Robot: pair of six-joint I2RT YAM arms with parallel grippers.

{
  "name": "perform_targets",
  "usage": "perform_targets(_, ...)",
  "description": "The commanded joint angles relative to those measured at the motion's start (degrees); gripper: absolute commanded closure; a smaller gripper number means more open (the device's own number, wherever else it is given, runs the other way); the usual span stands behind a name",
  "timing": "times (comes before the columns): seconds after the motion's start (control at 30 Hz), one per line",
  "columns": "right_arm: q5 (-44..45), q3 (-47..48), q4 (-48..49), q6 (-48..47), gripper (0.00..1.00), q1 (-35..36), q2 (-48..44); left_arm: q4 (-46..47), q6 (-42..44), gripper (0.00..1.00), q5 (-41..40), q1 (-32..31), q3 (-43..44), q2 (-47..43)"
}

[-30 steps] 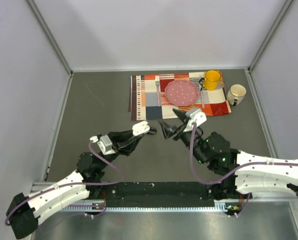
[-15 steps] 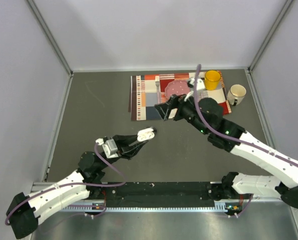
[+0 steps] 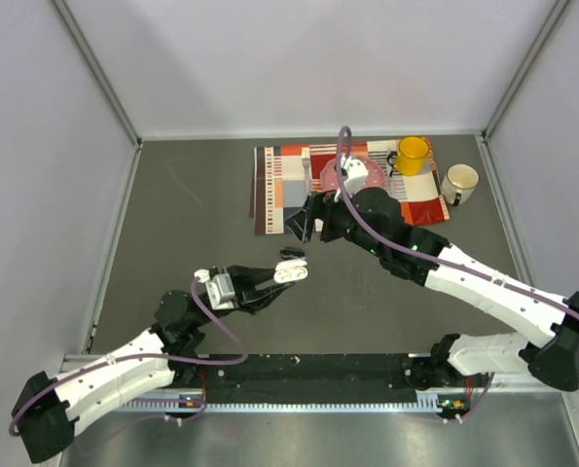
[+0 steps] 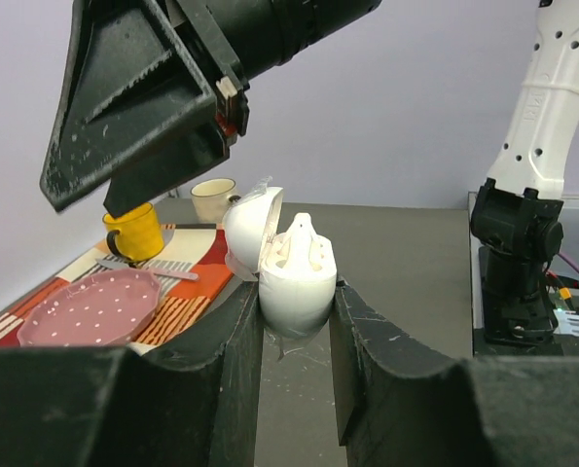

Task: Insert the wireless bluetooth earbuds into the charging case
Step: Close the charging case, then place the charging case at the center of the board.

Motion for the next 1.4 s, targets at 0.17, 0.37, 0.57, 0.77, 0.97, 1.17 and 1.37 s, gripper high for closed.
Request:
perform_targets(0.17,-6.71,-0.77,1.07,1.97,0.14,-0.57,3.83,1.44,1.17,1.0,0.24,-0.25,4.72,3.28)
perform_targets(0.37,-10.14,-5.68,1.59,4.69,0.14,0.3,2.34,1.8,0.73,1.0,-3.62,-0.25,4.63,3.46)
perform_targets(0.57,-2.69,-15.26,4.14,9.25,0.14,5.58,-0.13,0.57,-2.44,1.0,-14.33,-0.16,4.54,3.28)
perform_targets(0.77,14.86,-20.63,0.46,14.62,0.1,5.15,-4.52,-10.56,-8.84,1.0,-25.83,0.01,6.64,4.77)
perform_targets(0.97,14.39,-24.58,-4.82,20.16,0.07,-3.11,-9.09,-19.65,-20.25,1.0,-22.72,7.72,8.41,12.67)
perform_targets(1.17,13.95,-26.08,-4.82,19.64,0.07,-4.52,-11.03,-11.75,-33.8,1.0,-11.72,12.49,7.35,27.17)
perform_targets(1.37,13.24,-26.44,-4.82,19.29,0.07,-4.87,-10.33,-3.93,-45.05,1.0,-6.18,12.49,7.53,41.67)
